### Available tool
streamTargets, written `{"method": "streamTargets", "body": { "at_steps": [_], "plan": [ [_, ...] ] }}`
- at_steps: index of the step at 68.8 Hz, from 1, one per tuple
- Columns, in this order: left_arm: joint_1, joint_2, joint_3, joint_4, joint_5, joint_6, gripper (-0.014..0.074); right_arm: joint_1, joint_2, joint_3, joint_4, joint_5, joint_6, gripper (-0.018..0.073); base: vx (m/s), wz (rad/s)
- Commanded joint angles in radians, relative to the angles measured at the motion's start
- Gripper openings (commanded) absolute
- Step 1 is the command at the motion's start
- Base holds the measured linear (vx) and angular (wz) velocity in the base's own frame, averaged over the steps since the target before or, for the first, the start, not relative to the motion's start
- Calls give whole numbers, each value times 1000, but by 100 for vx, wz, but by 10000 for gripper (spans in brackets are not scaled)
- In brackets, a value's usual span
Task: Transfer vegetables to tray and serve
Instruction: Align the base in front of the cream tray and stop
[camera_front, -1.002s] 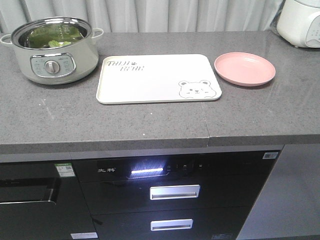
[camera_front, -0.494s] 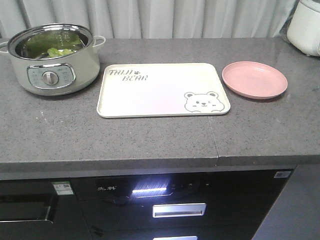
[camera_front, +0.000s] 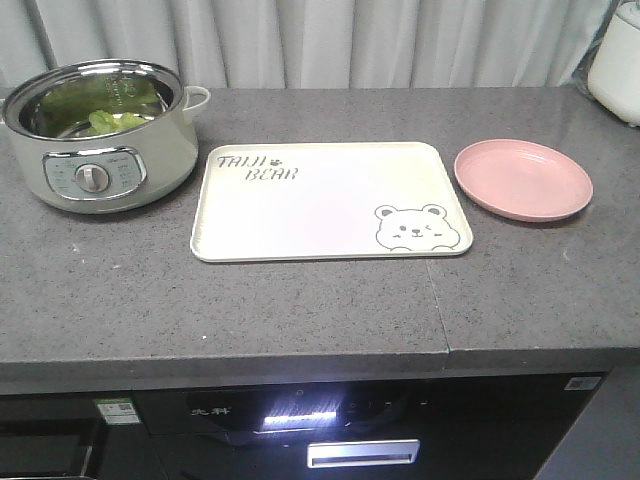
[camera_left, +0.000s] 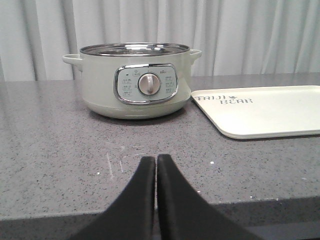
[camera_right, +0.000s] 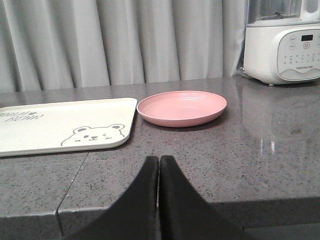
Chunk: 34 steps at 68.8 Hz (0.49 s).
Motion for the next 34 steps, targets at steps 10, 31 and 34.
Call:
{"method": "streamTargets", "body": {
  "at_steps": [10, 31, 34],
  "plan": [
    [1, -15, 28, -3, -71, -9, -6, -6, -5, 16, -12, -76, -3, -3, 8, -1],
    [1, -15, 28, -3, -71, -9, -6, -6, -5, 16, -12, -76, -3, -3, 6, -1],
    [1, -15, 28, -3, -71, -9, -6, -6, -5, 16, -12, -76, -3, -3, 5, -1]
  ]
}}
